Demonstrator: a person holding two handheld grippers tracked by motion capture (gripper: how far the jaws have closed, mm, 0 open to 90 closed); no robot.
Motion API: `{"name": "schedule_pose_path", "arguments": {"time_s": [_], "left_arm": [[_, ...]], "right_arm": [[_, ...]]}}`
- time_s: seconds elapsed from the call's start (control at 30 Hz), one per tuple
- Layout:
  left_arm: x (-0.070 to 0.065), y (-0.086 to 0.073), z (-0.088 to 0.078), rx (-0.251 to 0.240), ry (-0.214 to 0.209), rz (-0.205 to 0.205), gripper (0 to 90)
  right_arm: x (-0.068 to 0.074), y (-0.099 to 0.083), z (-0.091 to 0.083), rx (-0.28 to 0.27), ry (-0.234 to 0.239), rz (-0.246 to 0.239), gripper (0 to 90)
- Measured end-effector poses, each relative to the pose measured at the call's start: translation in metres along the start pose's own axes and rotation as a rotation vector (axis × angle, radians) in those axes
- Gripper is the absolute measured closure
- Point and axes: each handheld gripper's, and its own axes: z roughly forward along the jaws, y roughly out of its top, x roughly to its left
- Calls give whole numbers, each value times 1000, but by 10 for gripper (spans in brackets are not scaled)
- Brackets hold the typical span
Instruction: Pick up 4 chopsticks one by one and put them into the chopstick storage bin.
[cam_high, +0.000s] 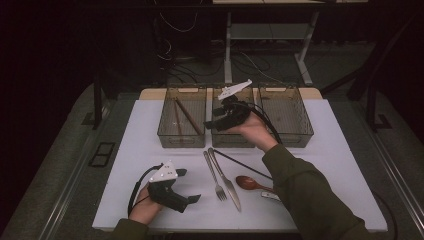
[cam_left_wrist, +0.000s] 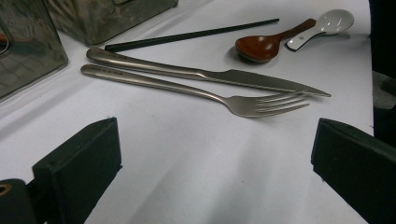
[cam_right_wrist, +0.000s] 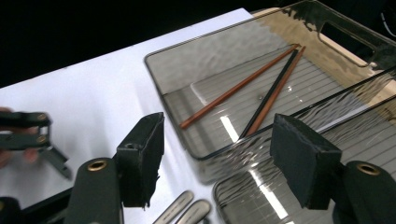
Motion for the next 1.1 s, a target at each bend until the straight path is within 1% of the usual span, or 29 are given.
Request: {"name": "schedule_pose_path", "arguments": {"time_s": [0.03, 0.13, 0.2, 0.4, 0.6, 0.7, 0.77, 0.9, 1.1], "left_arm": [[0, -1, 0, 6, 2, 2, 4], [-1, -2, -2, 8, 8, -2, 4], [-1, -3, -3, -1, 8, -11, 4], [1, -1, -3, -9, 12, -14, 4], [1, -1, -1, -2, 3, -7, 4], [0, -1, 1, -8, 3, -11, 4], [1, 0, 1, -2, 1, 0, 4], [1, 1, 3, -3, 0, -6, 4], [3, 1, 4, -5, 0, -6, 4]], "right_arm": [[1, -2, -2, -3, 2, -5, 342], [3, -10, -8, -20, 13, -1, 339], [4, -15, -10, -26, 21, -2, 337], [9, -32, -18, -30, 40, -7, 326], [11, -53, -31, -32, 34, -1, 322], [10, -65, -37, -35, 23, 2, 322], [10, -73, -40, -28, 12, 3, 323], [10, -88, -42, -15, 5, 5, 322], [11, -109, -43, 5, 3, 26, 322]]}}
